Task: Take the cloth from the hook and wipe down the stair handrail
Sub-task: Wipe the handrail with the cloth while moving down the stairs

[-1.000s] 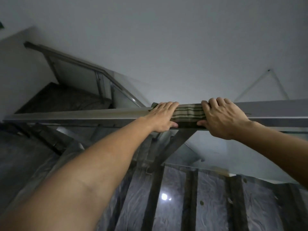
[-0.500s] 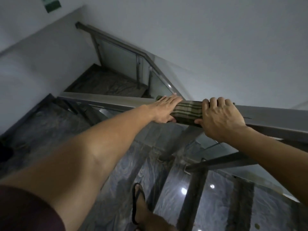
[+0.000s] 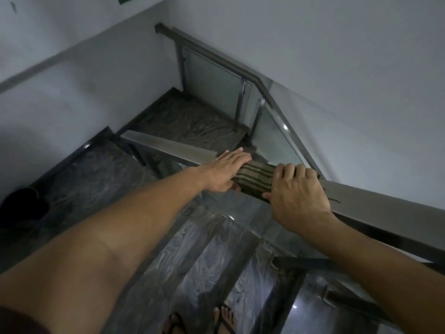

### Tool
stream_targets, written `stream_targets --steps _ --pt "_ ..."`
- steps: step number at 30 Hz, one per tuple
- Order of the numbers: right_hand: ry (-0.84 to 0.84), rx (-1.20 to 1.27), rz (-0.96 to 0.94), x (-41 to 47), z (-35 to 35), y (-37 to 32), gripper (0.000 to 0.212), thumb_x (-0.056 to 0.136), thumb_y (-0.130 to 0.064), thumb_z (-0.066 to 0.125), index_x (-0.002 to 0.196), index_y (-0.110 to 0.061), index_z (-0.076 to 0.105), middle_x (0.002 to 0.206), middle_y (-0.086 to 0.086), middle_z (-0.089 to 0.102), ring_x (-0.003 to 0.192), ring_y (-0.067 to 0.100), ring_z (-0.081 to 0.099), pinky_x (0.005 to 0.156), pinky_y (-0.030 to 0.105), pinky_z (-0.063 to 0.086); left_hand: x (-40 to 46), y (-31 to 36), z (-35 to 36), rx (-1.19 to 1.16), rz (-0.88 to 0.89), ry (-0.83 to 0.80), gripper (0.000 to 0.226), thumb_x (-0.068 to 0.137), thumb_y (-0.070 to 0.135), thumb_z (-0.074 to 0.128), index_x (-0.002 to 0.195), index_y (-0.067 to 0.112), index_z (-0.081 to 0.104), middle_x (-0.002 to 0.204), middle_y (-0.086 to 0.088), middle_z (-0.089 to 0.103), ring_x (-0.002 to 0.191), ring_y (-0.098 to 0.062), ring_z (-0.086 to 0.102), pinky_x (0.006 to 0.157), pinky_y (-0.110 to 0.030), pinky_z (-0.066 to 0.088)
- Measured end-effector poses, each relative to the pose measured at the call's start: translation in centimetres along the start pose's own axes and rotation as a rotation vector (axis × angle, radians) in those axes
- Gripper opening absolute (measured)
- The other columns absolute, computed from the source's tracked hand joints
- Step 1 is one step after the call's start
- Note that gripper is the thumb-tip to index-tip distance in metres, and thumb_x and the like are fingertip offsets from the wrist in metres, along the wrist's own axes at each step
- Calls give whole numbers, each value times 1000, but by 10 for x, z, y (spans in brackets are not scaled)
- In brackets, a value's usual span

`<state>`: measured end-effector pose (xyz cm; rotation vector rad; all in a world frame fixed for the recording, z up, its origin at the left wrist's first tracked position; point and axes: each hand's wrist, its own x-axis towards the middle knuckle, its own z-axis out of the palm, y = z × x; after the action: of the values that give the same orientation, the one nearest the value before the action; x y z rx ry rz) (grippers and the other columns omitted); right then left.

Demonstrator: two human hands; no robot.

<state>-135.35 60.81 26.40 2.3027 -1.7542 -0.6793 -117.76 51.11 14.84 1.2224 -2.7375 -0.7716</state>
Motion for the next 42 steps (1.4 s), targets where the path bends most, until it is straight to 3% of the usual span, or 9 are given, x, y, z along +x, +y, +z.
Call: stream_targets --steps 5,10,18,25,35,42 --pt "-6 -3 -11 57 12 -57 65 94 -53 32 127 2 38 109 20 57 94 33 55 79 41 45 -12 -78 14 -12 -1 8 87 83 28 68 147 8 13 156 -14 18 148 -26 4 120 -46 6" --pt "21 -21 -42 116 24 -122 67 96 -53 25 144 -7 18 116 23 54 99 35 55 83 43 45 -27 -170 37 8 40 90 89 85 28 66 150 14 7 158 -11 16 147 -26 8 120 -43 6" --pt "13 -50 -36 205 39 -207 67 95 -53 22 144 -8 20 117 23 54 99 36 55 83 43 46 -34 -300 60 21 89 196 90 85 31 66 151 16 7 160 -6 16 147 -25 11 119 -45 9" --pt "1 -51 -36 286 55 -291 67 95 -50 27 145 -5 21 111 25 55 92 36 53 77 43 42 -47 -412 74 14 65 156 90 84 30 67 151 16 7 159 -6 16 148 -23 10 120 -46 10" --pt "-27 -48 -33 410 72 -409 64 95 -45 27 144 -4 24 110 29 55 92 39 53 79 47 43 -60 -579 97 8 51 165 89 85 31 66 151 16 7 159 -6 16 148 -24 8 120 -46 11" --pt "-29 -86 2 468 80 -468 68 95 -53 18 145 -7 14 119 25 52 100 37 53 85 46 44 -64 -665 105 -22 124 155 89 83 29 68 150 14 12 156 -10 23 146 -28 15 120 -47 12"
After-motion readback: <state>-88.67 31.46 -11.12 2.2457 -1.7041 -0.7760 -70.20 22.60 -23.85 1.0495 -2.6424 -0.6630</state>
